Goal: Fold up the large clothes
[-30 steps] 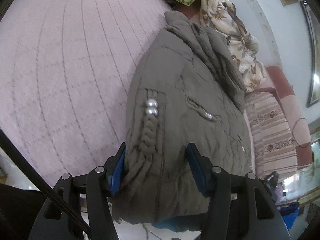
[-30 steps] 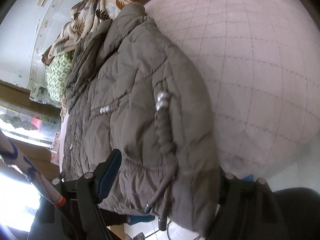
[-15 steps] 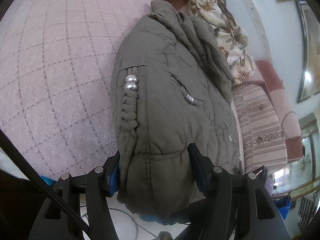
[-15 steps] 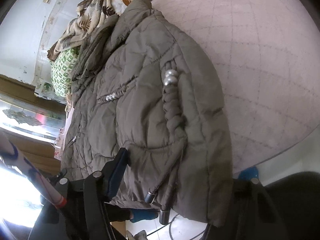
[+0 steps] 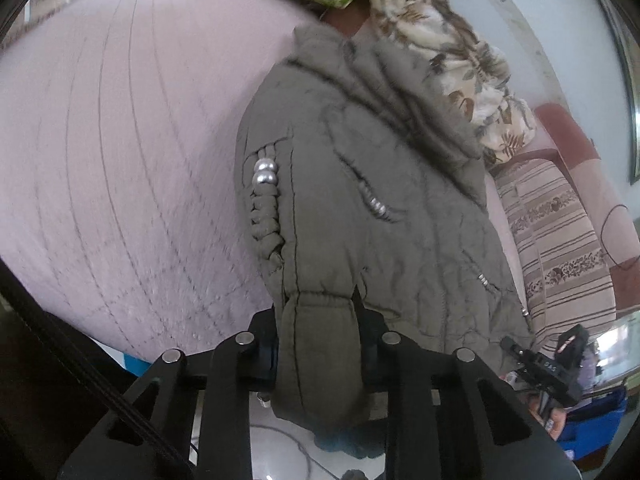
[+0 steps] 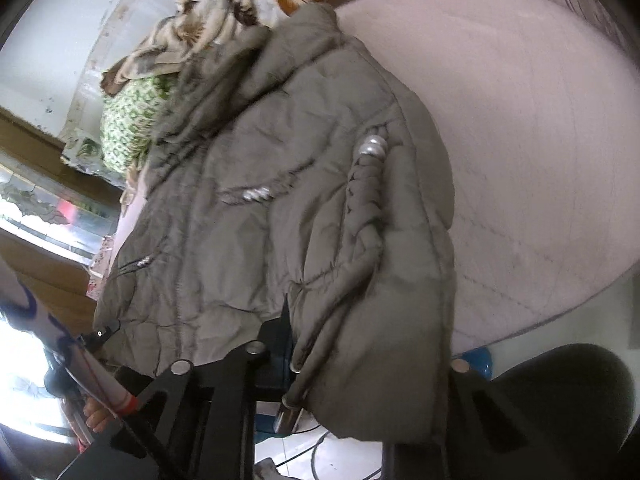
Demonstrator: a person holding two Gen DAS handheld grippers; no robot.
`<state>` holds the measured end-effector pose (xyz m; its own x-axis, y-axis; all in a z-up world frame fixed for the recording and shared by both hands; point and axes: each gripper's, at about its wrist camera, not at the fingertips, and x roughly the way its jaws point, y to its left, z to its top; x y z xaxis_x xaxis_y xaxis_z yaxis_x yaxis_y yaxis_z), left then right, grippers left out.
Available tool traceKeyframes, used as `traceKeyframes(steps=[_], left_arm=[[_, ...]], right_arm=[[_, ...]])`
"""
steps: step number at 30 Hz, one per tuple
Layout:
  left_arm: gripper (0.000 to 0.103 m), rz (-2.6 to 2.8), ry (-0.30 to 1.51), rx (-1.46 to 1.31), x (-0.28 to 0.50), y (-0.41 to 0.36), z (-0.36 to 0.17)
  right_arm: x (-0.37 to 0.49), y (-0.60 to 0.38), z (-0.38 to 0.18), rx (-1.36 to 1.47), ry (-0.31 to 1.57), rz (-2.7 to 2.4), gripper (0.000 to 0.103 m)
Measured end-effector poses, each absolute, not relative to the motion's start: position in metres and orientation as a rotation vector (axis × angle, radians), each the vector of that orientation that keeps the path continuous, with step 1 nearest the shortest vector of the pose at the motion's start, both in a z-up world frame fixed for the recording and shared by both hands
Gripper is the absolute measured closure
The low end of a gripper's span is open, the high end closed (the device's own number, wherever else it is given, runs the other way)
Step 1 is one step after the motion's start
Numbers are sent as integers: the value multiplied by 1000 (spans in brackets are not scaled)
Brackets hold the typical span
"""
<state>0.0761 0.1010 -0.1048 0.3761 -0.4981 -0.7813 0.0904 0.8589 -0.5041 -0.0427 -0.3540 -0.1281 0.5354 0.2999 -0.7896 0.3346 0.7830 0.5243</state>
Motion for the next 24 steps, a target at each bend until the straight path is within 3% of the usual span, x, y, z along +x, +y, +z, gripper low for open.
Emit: traceKeyframes(steps=[12,24], left_arm=[[81,-376,990,-357,83,93,-30],[81,-349,857,-253,134,65,30]], right_arm=[[-34,-347,-44,617,871,47,87],[29,-342,24,483,738,33,87]])
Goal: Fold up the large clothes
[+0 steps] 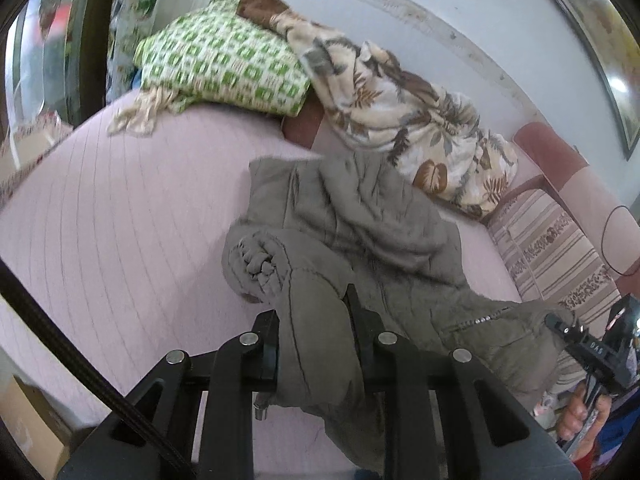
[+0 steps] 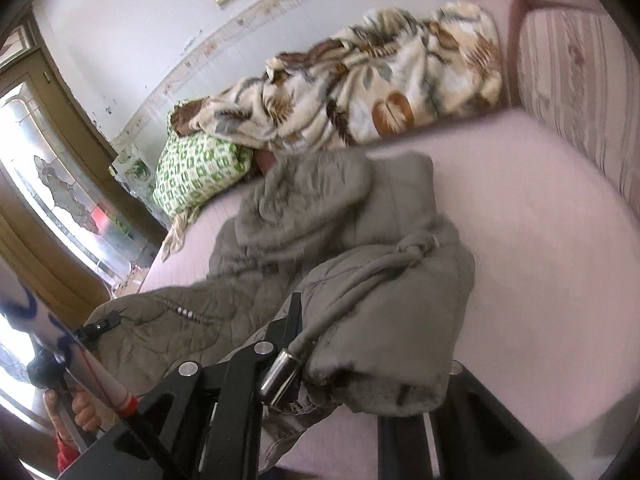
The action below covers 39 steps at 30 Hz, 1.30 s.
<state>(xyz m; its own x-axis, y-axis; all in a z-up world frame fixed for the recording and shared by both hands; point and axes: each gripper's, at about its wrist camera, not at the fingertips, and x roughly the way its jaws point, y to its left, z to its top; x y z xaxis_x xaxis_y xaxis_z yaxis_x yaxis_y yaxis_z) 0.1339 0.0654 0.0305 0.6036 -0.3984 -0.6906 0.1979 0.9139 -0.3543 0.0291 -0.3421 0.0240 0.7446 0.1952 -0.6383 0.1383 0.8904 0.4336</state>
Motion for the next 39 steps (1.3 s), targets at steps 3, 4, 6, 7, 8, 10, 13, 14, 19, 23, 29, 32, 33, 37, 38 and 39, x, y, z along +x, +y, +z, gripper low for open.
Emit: traceKeyframes(steps=[3,4,6,7,8,10,13,14,19,23,29,32,33,37,38,39], left_arm=[[81,-343,836,-237,153,59,41],[81,-341,831,-233,158,58,43],[81,-335,816,-219,174,53,51],[80,-332,809,-213,182,51,53],[80,-329,804,-209,189,49,55],[80,-319,794,-197,208,45,60],[80,-304,787,-188,234,39,64],[80,-299,786,-185,243,37,65],[80,-265,803,-175,294,26,60],[80,-224,839,-156,338,14,48],[79,-152,912,-117,405,1,11],[79,-137,947,-121,431,-3,-9],[78,-128,955,-120,437,-4,-15],[74,-88,1019,-124,468,-10,-47],[74,-78,1040,-134,476,-11,-57],[73,-74,1050,-146,478,-11,-62]], right_arm=[[49,-342,38,460,714,25,87],[55,-343,42,457,709,23,87],[70,-345,49,451,699,15,87],[77,-347,52,452,694,11,87],[86,-350,56,450,688,4,87],[102,-354,61,448,680,-8,87],[128,-362,68,450,677,-21,87],[136,-364,68,452,680,-25,87],[192,-379,65,461,700,-61,87],[238,-390,54,470,742,-97,87],[308,-412,22,516,797,-155,87],[335,-419,2,540,835,-169,87],[343,-420,-5,530,847,-179,86],[371,-420,-37,494,905,-230,85],[377,-420,-45,493,914,-240,84],[382,-422,-52,498,923,-247,83]])
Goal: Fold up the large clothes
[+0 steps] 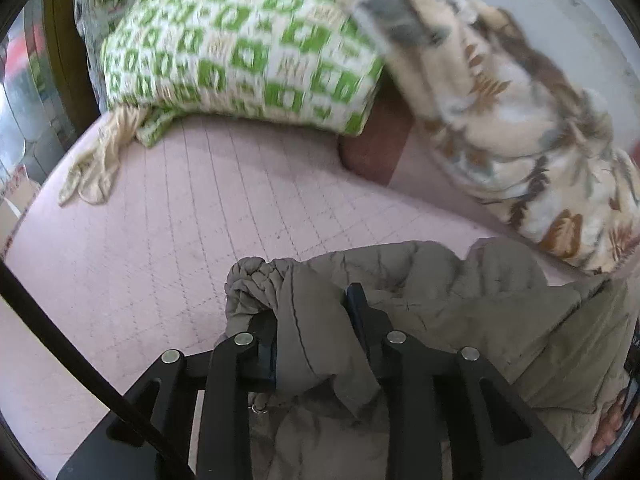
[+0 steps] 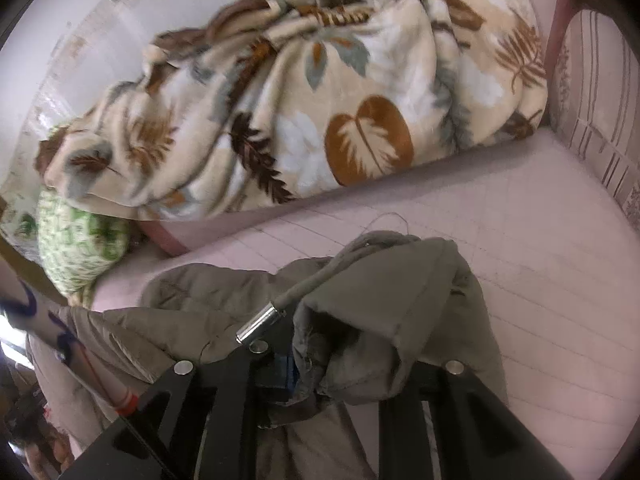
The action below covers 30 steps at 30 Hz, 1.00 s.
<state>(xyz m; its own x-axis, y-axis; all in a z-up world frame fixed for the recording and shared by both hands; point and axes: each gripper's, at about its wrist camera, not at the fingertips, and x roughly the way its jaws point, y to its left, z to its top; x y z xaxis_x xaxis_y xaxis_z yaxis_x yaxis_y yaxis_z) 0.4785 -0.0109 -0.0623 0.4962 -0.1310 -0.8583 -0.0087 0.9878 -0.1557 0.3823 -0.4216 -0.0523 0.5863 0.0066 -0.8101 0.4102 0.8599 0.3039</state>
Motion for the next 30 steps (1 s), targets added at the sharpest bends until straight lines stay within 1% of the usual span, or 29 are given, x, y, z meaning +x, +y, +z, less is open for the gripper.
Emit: traceKeyframes(steps=[2,3,4,6,8,9,11,12,15,18,21,23,24,26,28,30], left_arm=[[72,-77,1069,-196,484,-7,-70],[68,-94,1067,-236,485,-3,-70],[65,-115,1061,-274,485,2,-69],[60,-163,1047,-341,482,12,-64],[55,-203,1036,-397,477,21,-58],[53,-222,1031,-424,476,25,-55],[48,-267,1016,-487,472,34,-45],[45,-279,1003,-510,470,36,-39],[42,-317,958,-557,462,43,-14],[34,-308,875,-531,448,44,16],[33,-288,830,-442,434,37,38],[33,-277,817,-341,424,23,45],[33,-268,818,-261,419,11,44],[32,-258,833,-132,416,-8,33],[33,-240,858,-74,420,-18,17],[33,-211,891,-75,435,-24,-9]], right_arm=[[389,-425,-63,527,935,-254,80],[390,-427,-65,547,932,-255,79],[390,-430,-66,573,927,-250,74],[386,-439,-62,642,887,-211,64],[381,-444,-54,669,847,-185,47],[377,-446,-49,671,823,-181,42],[372,-447,-36,656,787,-194,23],[369,-448,-27,634,763,-209,21],[355,-447,4,599,704,-227,20],[339,-429,28,543,679,-211,20],[332,-388,40,418,697,-152,22],[329,-354,38,359,717,-59,38],[329,-331,32,325,745,8,42],[334,-297,15,280,787,104,62],[347,-269,-6,202,830,121,63],[370,-249,-31,131,859,85,63]])
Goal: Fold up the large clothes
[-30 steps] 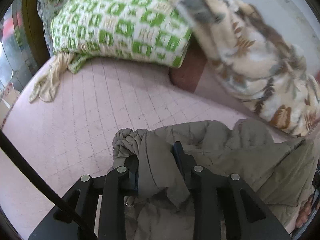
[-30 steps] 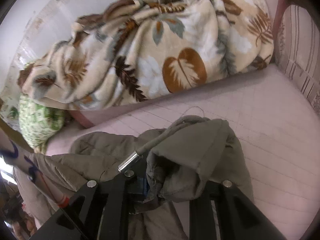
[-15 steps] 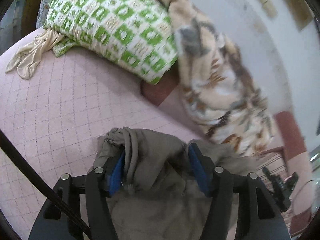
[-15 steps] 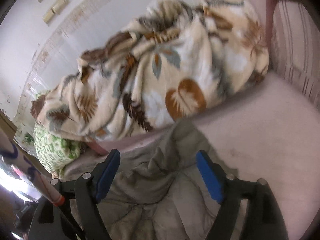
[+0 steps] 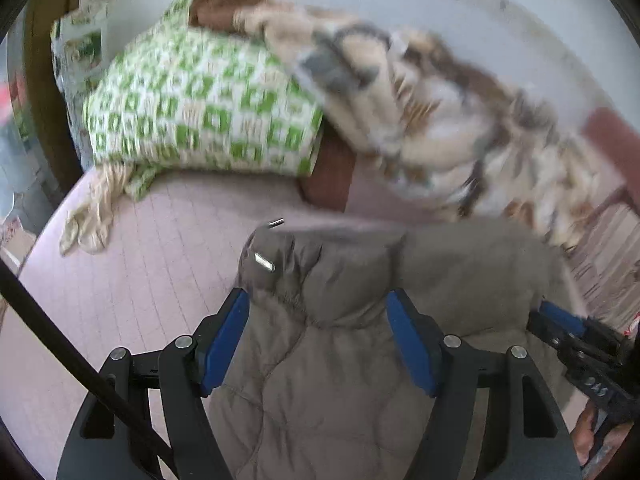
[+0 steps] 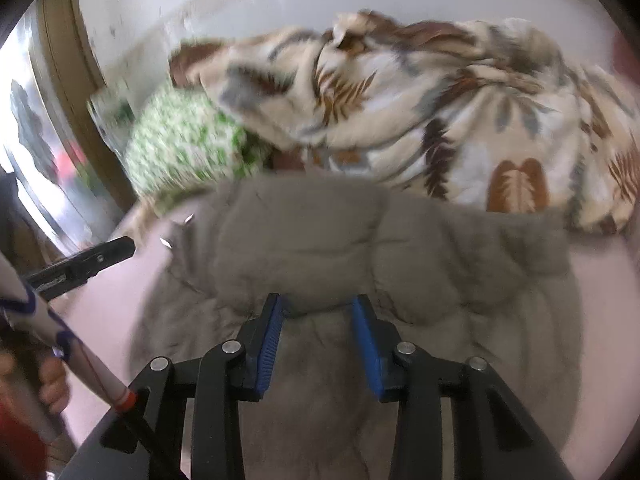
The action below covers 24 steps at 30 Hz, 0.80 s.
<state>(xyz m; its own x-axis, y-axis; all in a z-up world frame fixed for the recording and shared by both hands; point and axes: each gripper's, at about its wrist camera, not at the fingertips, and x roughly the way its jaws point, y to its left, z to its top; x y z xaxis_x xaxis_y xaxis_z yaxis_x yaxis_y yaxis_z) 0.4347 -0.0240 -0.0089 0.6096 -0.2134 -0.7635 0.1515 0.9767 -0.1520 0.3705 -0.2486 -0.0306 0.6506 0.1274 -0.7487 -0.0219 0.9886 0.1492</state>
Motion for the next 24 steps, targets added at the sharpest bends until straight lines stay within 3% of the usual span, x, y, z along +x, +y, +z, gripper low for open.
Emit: traceKeyframes(steps=[9,12,15,20,24], left_arm=[[32,-33,1016,-36,505,-18,-99],[19,0,1028,-104,516,-3,-115],[15,-6,1037,-171,520,5,-130],[15,-12,1043,-156,514,5,-124],[17,-27,1005,-167,490,12,-89]], right_arm=[[450,-262,-122,218,1004,-65,61],[456,-277,-135,316,1003,-45,61],[456,-283,-143,350,982,-30,61],[451,-278,-145,324,962,-35,61],[450,-277,-124,296,995,-66,61]])
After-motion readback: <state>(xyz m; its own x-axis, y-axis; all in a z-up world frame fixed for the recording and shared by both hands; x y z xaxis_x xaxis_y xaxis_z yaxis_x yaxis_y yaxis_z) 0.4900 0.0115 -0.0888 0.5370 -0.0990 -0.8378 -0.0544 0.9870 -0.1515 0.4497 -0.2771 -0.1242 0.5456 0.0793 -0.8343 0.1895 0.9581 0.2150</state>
